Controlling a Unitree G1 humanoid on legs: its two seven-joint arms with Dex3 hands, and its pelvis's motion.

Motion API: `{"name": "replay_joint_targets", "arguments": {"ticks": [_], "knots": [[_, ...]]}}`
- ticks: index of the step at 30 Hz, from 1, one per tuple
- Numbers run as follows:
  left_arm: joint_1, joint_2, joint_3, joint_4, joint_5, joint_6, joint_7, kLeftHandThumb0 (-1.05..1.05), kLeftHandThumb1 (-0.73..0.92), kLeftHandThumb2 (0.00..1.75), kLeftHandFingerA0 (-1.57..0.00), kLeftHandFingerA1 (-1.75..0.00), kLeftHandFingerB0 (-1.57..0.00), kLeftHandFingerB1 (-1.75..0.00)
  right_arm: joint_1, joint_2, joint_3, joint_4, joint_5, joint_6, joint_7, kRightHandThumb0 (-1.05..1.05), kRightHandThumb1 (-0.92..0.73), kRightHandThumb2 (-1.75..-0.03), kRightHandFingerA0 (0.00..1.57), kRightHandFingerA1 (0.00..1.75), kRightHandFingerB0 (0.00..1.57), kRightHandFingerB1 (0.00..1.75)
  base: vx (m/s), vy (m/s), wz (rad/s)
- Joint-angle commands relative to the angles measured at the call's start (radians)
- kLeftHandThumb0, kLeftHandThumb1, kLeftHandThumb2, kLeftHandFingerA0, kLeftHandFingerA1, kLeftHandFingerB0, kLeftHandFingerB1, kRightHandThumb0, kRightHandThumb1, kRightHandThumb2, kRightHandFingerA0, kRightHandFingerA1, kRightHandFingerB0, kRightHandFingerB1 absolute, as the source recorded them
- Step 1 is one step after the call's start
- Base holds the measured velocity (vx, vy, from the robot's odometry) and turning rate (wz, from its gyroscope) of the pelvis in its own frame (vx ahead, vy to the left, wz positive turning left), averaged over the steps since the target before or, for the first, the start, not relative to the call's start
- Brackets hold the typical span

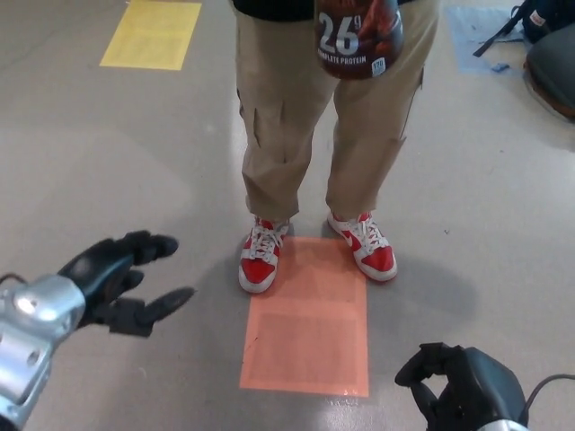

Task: The robot recieved a bottle of protein shake from a person using its left hand and then shake the protein up and down 2 two times and hand it back to the person

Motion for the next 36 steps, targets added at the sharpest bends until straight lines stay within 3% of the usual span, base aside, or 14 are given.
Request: {"name": "replay_joint_targets", "arguments": {"ticks": [1, 4, 5, 6, 7, 9, 21, 24, 26, 27, 28, 33, 35, 36], "knots": [[0.088, -0.010, -0.028, 0.386, 0.232, -0.659, 0.366, -0.65, 0.43, 0.71, -0.26, -0.42, -0.08, -0.32, -0.081, -0.020, -0.017, 0.002, 0.014, 0.033, 0.013, -0.44, -0.55, -1.10, 0.94, 1.04, 0.96, 0.74, 0.00, 0.000, 0.00], [0.065, -0.016, -0.052, 0.468, 0.256, -0.694, 0.421, -0.63, 0.42, 0.70, -0.26, -0.43, -0.08, -0.31, -0.094, -0.021, -0.030, 0.002, 0.028, 0.033, 0.023, -0.44, -0.51, -1.12, 0.94, 0.96, 0.96, 0.75, 0.00, 0.000, 0.00], [0.062, -0.019, -0.053, 0.491, 0.253, -0.703, 0.421, -0.56, 0.48, 0.54, -0.31, -0.35, -0.10, -0.26, -0.096, -0.022, -0.029, 0.003, 0.027, 0.036, 0.024, -0.44, -0.51, -1.13, 0.92, 0.99, 0.96, 0.75, 0.00, 0.000, 0.00], [0.059, -0.022, -0.054, 0.514, 0.248, -0.711, 0.417, -0.56, 0.48, 0.54, -0.31, -0.35, -0.10, -0.26, -0.099, -0.023, -0.028, 0.003, 0.026, 0.040, 0.026, -0.44, -0.51, -1.13, 0.92, 0.99, 0.96, 0.75, 0.00, 0.000, 0.00], [0.056, -0.027, -0.051, 0.529, 0.241, -0.715, 0.413, -0.61, 0.41, 0.69, -0.26, -0.42, -0.08, -0.29, -0.101, -0.024, -0.031, 0.003, 0.029, 0.040, 0.030, -0.45, -0.52, -1.12, 0.93, 0.97, 0.96, 0.75, 0.00, 0.000, 0.00], [0.057, -0.032, -0.059, 0.562, 0.249, -0.725, 0.437, -0.61, 0.41, 0.69, -0.27, -0.43, -0.08, -0.31, -0.102, -0.025, -0.029, 0.004, 0.026, 0.037, 0.026, -0.46, -0.51, -1.14, 0.97, 1.04, 0.93, 0.81, 0.00, 0.000, 0.00], [-0.011, -0.073, -0.096, 0.706, 0.271, -0.773, 0.487, -0.62, 0.43, 0.74, -0.26, -0.44, -0.05, -0.29, -0.121, -0.027, -0.035, 0.009, 0.026, 0.056, 0.024, -0.47, -0.50, -1.17, 0.98, 1.04, 0.95, 0.83, 0.00, 0.000, 0.00], [-0.036, -0.074, -0.117, 0.738, 0.293, -0.771, 0.509, -0.64, 0.46, 0.78, -0.25, -0.45, -0.03, -0.28, -0.136, -0.019, -0.056, 0.009, 0.048, 0.069, 0.033, -0.45, -0.50, -1.20, 0.96, 1.18, 0.99, 0.80, 0.00, 0.000, 0.00], [-0.052, -0.073, -0.137, 0.751, 0.318, -0.765, 0.540, -0.67, 0.47, 0.79, -0.26, -0.44, -0.03, -0.27, -0.147, -0.018, -0.062, 0.008, 0.050, 0.076, 0.030, -0.43, -0.53, -1.19, 1.02, 1.11, 0.95, 0.88, 0.00, 0.000, 0.00], [-0.057, -0.072, -0.151, 0.756, 0.334, -0.770, 0.559, -0.66, 0.48, 0.80, -0.27, -0.45, -0.03, -0.27, -0.153, -0.016, -0.071, 0.009, 0.058, 0.087, 0.039, -0.41, -0.52, -1.19, 0.97, 1.06, 0.93, 0.87, 0.00, 0.000, 0.00], [-0.062, -0.071, -0.162, 0.763, 0.346, -0.773, 0.571, -0.67, 0.50, 0.81, -0.26, -0.45, -0.03, -0.25, -0.157, -0.015, -0.079, 0.009, 0.064, 0.094, 0.046, -0.40, -0.47, -1.23, 0.89, 1.15, 0.96, 0.79, 0.00, 0.000, 0.00], [-0.067, -0.068, -0.187, 0.799, 0.369, -0.817, 0.608, -0.66, 0.51, 0.82, -0.27, -0.45, -0.03, -0.27, -0.161, -0.015, -0.083, 0.010, 0.053, 0.092, 0.040, -0.39, -0.43, -1.21, 0.92, 1.10, 0.98, 0.75, 0.00, 0.000, 0.00], [-0.062, -0.068, -0.194, 0.805, 0.378, -0.831, 0.620, -0.65, 0.51, 0.82, -0.26, -0.45, -0.03, -0.27, -0.158, -0.015, -0.086, 0.010, 0.055, 0.096, 0.054, -0.40, -0.44, -1.21, 0.85, 1.15, 0.95, 0.73, 0.00, 0.000, 0.00], [-0.050, -0.070, -0.199, 0.809, 0.383, -0.838, 0.633, -0.61, 0.62, 0.60, -0.34, -0.34, -0.11, -0.22, -0.151, -0.014, -0.084, 0.010, 0.053, 0.100, 0.061, -0.39, -0.43, -1.22, 0.83, 1.18, 0.94, 0.73, 0.00, 0.000, 0.00]]}}
